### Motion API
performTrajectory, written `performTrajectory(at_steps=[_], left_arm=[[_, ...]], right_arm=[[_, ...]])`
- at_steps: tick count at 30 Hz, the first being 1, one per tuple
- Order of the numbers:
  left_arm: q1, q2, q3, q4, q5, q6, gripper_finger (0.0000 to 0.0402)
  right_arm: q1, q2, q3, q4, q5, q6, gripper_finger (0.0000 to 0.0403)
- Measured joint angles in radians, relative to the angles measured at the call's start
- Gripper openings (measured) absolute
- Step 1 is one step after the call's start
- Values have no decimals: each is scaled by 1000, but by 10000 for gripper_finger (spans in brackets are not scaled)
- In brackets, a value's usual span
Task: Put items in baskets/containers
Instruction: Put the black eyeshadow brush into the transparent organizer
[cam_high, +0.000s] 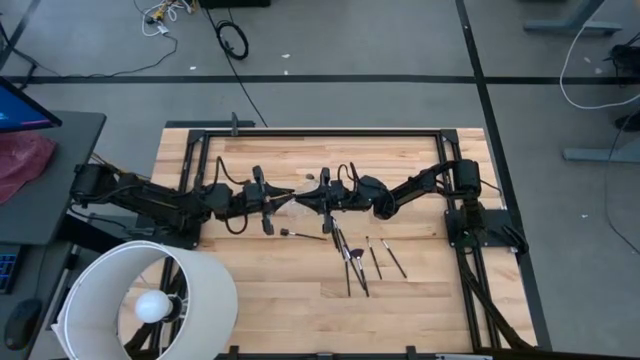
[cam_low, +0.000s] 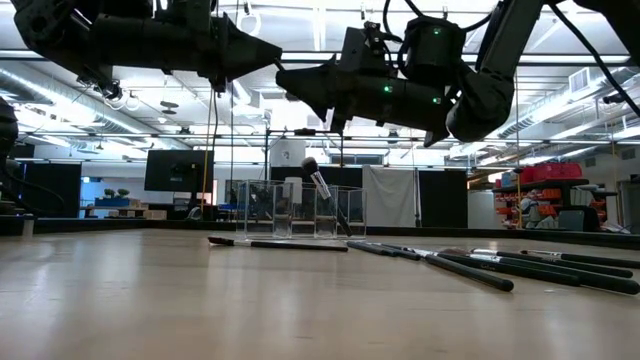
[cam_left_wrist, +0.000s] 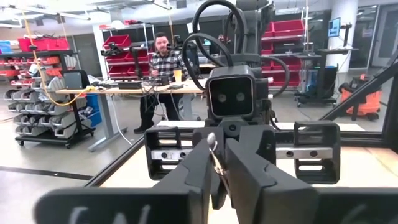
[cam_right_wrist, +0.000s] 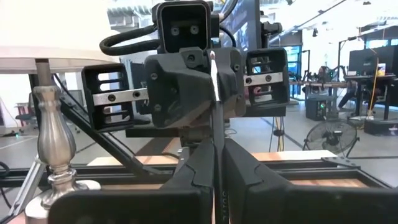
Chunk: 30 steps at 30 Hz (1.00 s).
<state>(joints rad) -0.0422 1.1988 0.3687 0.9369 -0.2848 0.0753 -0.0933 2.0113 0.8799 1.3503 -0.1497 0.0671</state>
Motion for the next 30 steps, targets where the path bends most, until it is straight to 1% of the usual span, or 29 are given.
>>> performTrajectory(at_steps=[4,7,12,18,21,24,26,28,30], left_arm=[[0,0,0,-1,5,-9,18],[0,0,0,-7,5,-8,17],[-1,1,0,-12,3,-8,35],[-1,1,0,-52,2,-35,17],[-1,1,0,-97,1,-42,17],[-1,1,0,-158,0,-82,30],[-1,1,0,-202,-9,-110,35],[-1,1,0,-232,-28,-120,34],[-1,1,0,-240,-44,-121,27]], right_arm=[[0,0,0,-8,-5,-36,14],[0,0,0,-20,0,-68,26],[-4,0,0,-52,10,-45,77],[-17,0,0,-142,7,-49,147],[-25,0,0,-172,7,-69,175],[-34,-1,0,-195,8,-94,197],[-37,-6,0,-220,34,-118,209],[-37,-6,0,-239,71,-148,218],[-37,-6,0,-255,87,-170,225]])
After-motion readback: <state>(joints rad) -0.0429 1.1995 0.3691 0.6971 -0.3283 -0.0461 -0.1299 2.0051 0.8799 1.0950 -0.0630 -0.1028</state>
